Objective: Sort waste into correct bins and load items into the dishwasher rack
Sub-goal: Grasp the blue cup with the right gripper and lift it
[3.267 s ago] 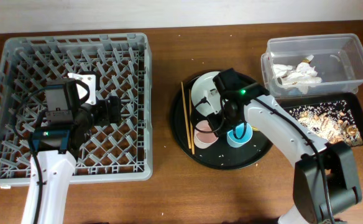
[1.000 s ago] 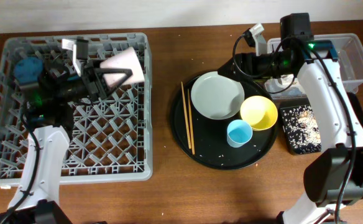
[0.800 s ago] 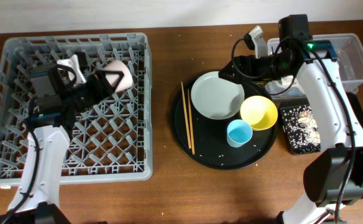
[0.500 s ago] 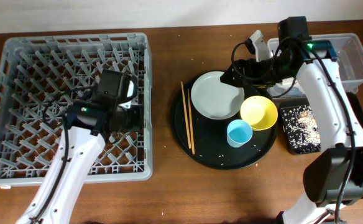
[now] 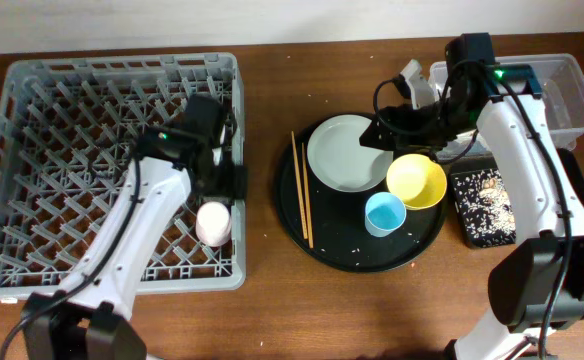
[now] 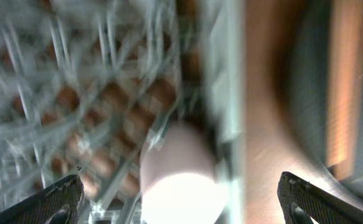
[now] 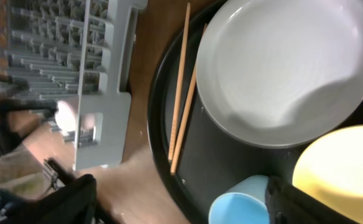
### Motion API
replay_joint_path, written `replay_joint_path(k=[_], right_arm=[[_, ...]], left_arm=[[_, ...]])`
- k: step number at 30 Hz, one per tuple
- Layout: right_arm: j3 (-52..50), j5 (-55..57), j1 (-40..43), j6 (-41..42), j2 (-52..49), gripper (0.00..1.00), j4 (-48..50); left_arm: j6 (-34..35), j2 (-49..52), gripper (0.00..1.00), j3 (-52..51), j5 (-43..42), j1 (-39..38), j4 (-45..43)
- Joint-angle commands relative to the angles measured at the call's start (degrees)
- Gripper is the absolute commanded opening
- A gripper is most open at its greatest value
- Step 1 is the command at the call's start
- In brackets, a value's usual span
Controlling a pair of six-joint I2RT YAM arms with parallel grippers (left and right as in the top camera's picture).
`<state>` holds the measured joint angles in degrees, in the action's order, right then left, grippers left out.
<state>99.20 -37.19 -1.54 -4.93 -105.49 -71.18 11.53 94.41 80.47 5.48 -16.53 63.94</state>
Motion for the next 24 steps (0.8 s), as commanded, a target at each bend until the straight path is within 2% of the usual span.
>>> replay_joint_path(k=[1, 2, 4, 5, 9, 10, 12, 15, 16, 17, 19, 21, 23, 24], right_arm=[[0.1, 5.4, -0.5, -0.8, -0.1, 0.71, -6.6], [0.1, 10.1, -1.2, -0.6, -0.1, 0.64, -9.7], [-0.9, 27.6, -4.4, 7.8, -0.1, 0.63, -12.9], [-1.9, 31.6, -5.4, 10.0, -0.1, 0.64, -12.9], [-14.3, 33.4, -7.4, 11.1, -0.1, 0.60, -6.8], [-16.1, 33.4, -7.4, 11.2, -0.1, 0.56, -5.2], [-19.1, 33.4, -7.4, 11.2, -0.1, 0.27, -1.3], [-19.1, 33.4, -7.4, 11.2, 0.0, 0.21, 0.4], [-19.1, 33.4, -7.4, 11.3, 0.0, 0.04, 1.4], [-19.1, 33.4, -7.5, 11.3, 0.0, 0.04, 1.6], [-19.0, 31.5, -7.5, 11.2, 0.0, 0.04, 1.6], [-18.2, 21.7, -7.4, 6.8, 1.7, 0.04, 1.5], [-14.6, 7.4, -6.3, 1.7, 6.1, 0.04, 1.2], [-12.9, -0.1, -5.0, 0.6, 8.5, 0.04, 2.3]], left_arm=[[-0.1, -0.4, 0.99, 8.5, -12.6, -0.2, -1.5], [0.0, -0.1, 0.99, 8.5, -15.5, -0.2, -2.3], [0.0, 1.1, 0.99, 8.5, -21.3, -0.2, -5.0], [0.0, 1.7, 0.99, 8.5, -22.6, -0.2, -5.6], [-0.1, 4.5, 0.99, 8.5, -23.8, -1.4, -7.6], [-0.1, 4.6, 0.99, 8.5, -23.7, -1.9, -8.2], [-0.1, 4.6, 0.99, 8.5, -23.7, -2.6, -9.5], [-0.1, 4.6, 0.99, 8.5, -23.7, -2.6, -9.5], [-0.1, 4.6, 0.99, 8.5, -23.7, -2.6, -9.5], [-0.1, 4.6, 0.99, 8.5, -23.7, -2.6, -9.5], [0.0, 4.6, 0.99, 8.5, -23.8, -2.6, -9.5], [-0.1, 4.6, 0.99, 8.5, -26.7, -2.2, -9.6], [-0.1, 4.3, 0.99, 8.6, -40.1, 1.4, -10.7], [-0.1, 4.3, 0.99, 8.6, -50.5, 4.3, -11.7]])
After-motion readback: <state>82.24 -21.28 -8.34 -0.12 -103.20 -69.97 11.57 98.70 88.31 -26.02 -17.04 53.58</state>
